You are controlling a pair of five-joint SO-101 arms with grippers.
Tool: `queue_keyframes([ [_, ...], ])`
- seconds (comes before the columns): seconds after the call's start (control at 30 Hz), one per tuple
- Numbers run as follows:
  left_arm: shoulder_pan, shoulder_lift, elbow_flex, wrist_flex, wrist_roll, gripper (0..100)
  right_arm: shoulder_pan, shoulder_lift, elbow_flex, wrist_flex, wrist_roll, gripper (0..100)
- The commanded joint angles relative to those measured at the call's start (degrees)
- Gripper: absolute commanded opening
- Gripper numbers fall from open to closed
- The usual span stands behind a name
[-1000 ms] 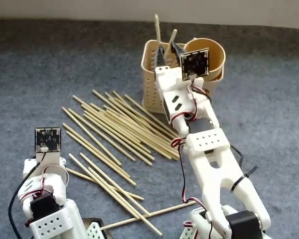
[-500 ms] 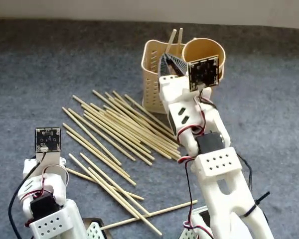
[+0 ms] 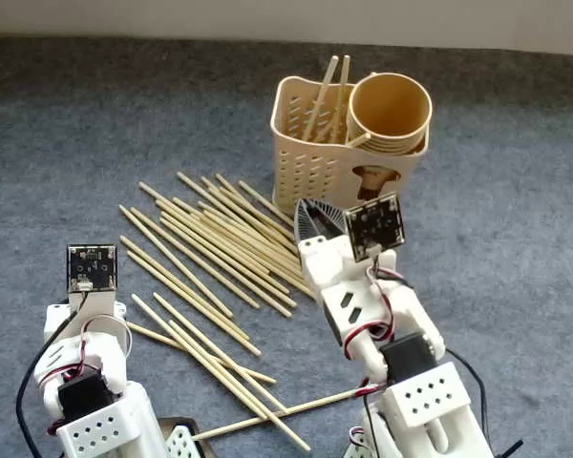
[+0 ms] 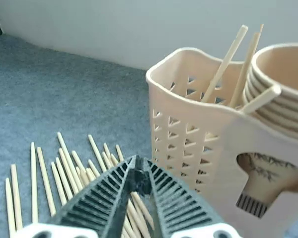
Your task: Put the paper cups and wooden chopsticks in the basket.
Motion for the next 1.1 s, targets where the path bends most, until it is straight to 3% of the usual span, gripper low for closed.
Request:
queue_keyframes([
  [0.0,-0.5,-0.7,1.2,0.2,-0.4,1,-0.7,-4.7,3.9,0.1,0.5,0.5],
  [0.43,-0.1,-0.8,-3.0,0.3,-0.4,1,3.1,-17.3,19.4,-0.1,0.4,0.5],
  [0.7,-0.3,-0.7,-15.1,0.4,-7.5,1,4.1,-32.4,27.9,0.5,0.4,0.5],
  [1.07,5.0,-0.6,-26.9,12.5,-16.4,1,5.4,-34.2,28.5,4.4,0.4,0.5],
])
